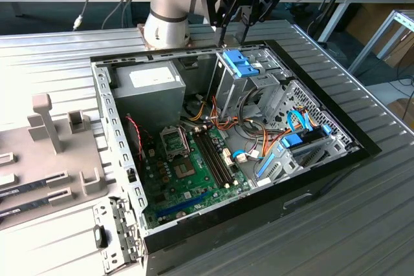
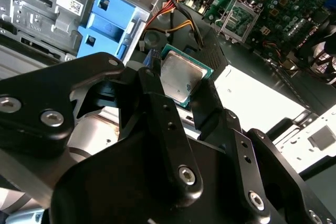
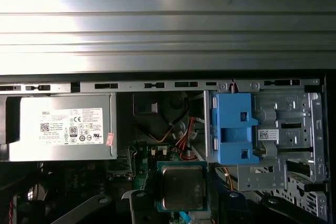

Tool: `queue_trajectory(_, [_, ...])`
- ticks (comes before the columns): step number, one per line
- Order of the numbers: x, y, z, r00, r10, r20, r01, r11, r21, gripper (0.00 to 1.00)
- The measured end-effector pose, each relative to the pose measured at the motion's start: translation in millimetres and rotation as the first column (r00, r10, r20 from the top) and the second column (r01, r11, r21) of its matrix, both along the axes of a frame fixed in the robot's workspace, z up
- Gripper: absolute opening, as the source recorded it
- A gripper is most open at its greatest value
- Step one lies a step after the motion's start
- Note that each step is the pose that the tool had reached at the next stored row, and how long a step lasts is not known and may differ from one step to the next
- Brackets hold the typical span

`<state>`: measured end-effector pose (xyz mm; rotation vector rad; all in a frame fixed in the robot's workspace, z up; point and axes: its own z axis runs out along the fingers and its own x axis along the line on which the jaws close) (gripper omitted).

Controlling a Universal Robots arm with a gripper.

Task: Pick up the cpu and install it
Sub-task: 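Pick up the cpu and move it towards the insertion slot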

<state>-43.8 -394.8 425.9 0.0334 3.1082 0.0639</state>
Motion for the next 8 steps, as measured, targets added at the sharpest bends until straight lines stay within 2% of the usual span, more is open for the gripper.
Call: queue_trajectory(8, [11.0, 0.0, -0.6, 1.0000, 0.000, 0.0000, 0.000, 1.0000, 0.0000, 0.47])
